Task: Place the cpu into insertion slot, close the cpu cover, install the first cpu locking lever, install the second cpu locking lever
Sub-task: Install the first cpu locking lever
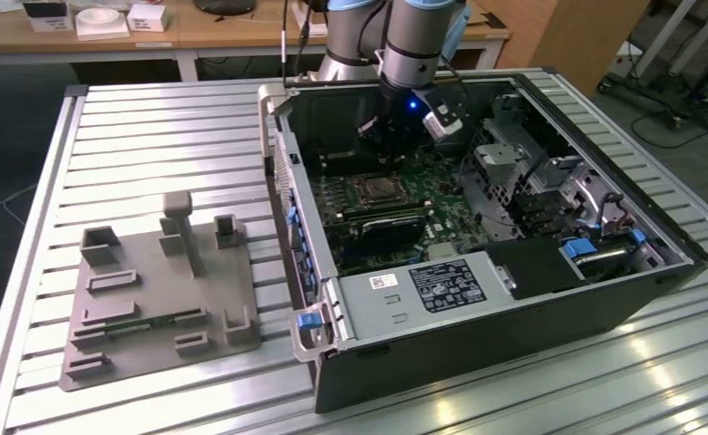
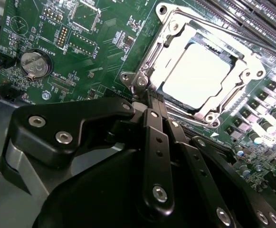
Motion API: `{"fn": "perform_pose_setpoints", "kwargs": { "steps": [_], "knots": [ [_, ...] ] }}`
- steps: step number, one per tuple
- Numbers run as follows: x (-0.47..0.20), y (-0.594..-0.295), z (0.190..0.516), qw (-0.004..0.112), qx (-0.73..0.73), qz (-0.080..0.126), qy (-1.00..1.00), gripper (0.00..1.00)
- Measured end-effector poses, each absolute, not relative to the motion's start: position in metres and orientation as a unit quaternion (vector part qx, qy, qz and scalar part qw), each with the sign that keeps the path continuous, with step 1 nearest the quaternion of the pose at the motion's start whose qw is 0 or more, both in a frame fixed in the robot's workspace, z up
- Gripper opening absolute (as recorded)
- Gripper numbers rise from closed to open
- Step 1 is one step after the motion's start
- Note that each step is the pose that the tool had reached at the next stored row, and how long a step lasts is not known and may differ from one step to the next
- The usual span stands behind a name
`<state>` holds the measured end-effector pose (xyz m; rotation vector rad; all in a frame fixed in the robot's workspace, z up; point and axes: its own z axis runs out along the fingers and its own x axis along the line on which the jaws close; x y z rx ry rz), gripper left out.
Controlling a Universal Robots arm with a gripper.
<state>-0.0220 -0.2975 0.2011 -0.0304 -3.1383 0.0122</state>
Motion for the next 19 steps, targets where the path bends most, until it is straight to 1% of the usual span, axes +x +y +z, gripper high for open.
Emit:
{"fn": "perform_pose_setpoints", "kwargs": {
  "steps": [8, 19],
  "knots": [
    [-0.0222, -0.2977, 0.2014, 0.002, -0.010, 0.005, -1.000, 0.10],
    [-0.0222, -0.2981, 0.1990, 0.002, -0.010, 0.012, -1.000, 0.10]
  ]
}}
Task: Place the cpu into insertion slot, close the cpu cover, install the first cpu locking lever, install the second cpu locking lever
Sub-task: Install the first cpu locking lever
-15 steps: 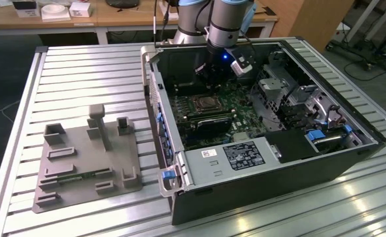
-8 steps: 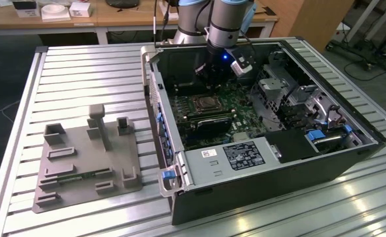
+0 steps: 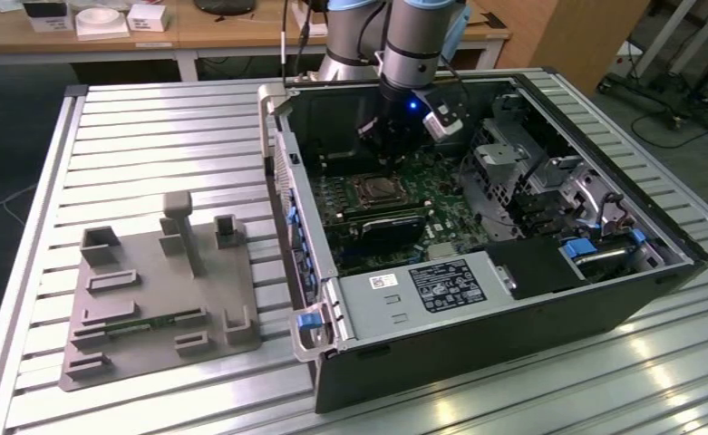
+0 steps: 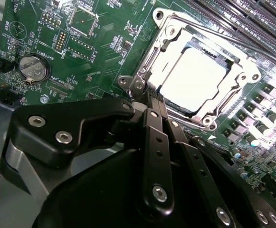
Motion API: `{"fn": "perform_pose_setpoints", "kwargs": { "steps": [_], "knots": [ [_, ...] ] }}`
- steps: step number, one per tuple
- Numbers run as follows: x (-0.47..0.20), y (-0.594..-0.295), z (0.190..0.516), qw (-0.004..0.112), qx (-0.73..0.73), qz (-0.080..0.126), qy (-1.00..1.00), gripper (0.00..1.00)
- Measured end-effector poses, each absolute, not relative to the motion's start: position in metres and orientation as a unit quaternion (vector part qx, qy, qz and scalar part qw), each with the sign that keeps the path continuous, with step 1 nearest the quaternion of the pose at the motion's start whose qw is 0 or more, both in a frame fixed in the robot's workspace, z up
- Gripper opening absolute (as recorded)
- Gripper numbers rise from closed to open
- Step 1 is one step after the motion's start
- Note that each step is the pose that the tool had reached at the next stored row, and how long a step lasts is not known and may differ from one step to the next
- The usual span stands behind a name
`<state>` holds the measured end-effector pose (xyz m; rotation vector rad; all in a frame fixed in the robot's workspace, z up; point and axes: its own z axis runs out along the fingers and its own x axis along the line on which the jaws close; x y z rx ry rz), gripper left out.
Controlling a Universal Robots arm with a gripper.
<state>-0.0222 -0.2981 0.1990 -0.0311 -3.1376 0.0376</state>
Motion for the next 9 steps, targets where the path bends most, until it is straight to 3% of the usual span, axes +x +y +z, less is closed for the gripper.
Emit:
{"fn": "perform_pose_setpoints", "kwargs": {
  "steps": [9],
  "knots": [
    [-0.0222, -0.2982, 0.1955, 0.002, -0.010, 0.017, -1.000, 0.10]
  ]
}}
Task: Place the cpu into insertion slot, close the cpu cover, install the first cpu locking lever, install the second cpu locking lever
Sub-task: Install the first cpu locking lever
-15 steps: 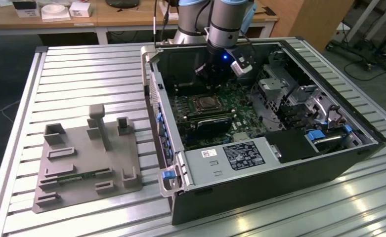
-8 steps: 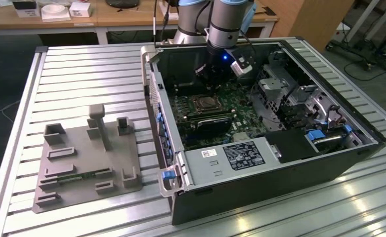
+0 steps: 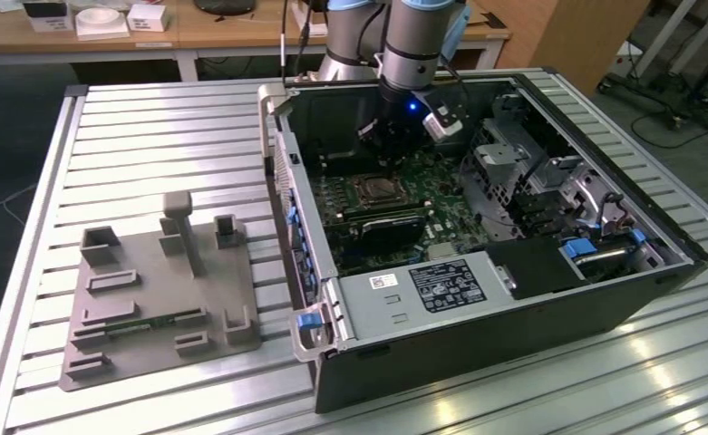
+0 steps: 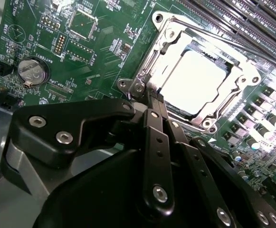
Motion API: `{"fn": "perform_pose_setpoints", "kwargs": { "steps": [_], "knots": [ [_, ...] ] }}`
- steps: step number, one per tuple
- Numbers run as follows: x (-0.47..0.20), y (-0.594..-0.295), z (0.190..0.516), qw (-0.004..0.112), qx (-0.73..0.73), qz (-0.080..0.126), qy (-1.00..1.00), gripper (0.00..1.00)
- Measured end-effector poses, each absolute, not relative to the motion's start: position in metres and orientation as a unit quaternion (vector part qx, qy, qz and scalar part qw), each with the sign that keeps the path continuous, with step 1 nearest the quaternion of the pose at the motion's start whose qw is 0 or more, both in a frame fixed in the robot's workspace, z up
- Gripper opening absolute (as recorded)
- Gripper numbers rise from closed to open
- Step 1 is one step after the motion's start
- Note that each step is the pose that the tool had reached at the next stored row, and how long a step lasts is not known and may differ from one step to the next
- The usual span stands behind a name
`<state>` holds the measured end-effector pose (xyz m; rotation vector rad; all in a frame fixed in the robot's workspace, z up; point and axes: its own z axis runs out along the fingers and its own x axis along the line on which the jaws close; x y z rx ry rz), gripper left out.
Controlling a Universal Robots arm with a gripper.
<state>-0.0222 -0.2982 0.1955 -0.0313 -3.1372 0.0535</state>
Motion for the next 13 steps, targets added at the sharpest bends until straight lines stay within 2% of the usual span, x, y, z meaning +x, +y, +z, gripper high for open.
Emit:
{"fn": "perform_pose_setpoints", "kwargs": {
  "steps": [13],
  "knots": [
    [-0.023, -0.288, 0.196, 0.002, -0.009, 0.015, -1.000, 0.10]
  ]
}}
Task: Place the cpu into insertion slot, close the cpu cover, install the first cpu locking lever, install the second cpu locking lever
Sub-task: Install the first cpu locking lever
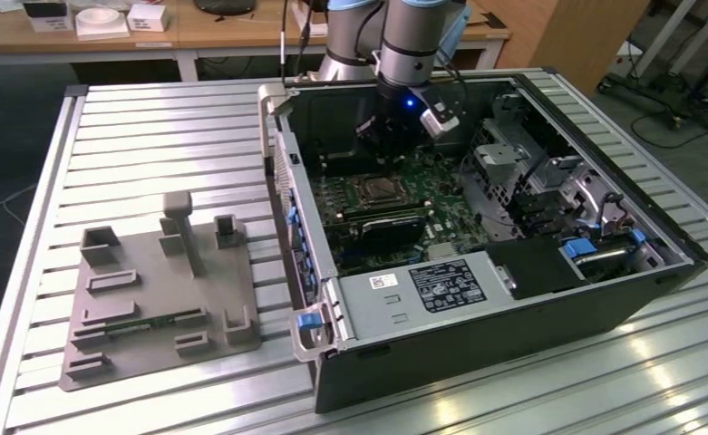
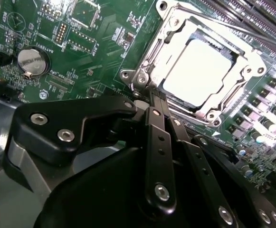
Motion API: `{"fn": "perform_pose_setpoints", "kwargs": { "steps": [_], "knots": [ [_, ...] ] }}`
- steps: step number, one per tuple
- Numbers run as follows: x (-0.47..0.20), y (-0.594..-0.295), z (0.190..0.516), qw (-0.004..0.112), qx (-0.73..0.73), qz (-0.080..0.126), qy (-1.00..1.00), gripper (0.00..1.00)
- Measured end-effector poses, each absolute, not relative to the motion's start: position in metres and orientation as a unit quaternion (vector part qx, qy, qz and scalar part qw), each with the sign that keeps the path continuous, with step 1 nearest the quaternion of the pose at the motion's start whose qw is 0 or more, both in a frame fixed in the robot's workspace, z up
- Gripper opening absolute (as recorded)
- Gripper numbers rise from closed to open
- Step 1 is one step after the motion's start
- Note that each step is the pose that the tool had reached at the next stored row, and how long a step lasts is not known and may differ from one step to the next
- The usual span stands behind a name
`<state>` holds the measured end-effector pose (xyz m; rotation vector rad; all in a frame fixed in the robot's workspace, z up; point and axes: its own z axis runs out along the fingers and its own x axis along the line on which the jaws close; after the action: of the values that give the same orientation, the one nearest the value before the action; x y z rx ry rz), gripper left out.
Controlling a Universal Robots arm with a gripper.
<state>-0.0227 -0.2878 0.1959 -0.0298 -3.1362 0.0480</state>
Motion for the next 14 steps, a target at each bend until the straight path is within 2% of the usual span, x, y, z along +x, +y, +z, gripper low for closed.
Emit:
{"fn": "perform_pose_setpoints", "kwargs": {
  "steps": [14],
  "knots": [
    [-0.0221, -0.2879, 0.2007, 0.002, -0.009, 0.009, -1.000, 0.10]
  ]
}}
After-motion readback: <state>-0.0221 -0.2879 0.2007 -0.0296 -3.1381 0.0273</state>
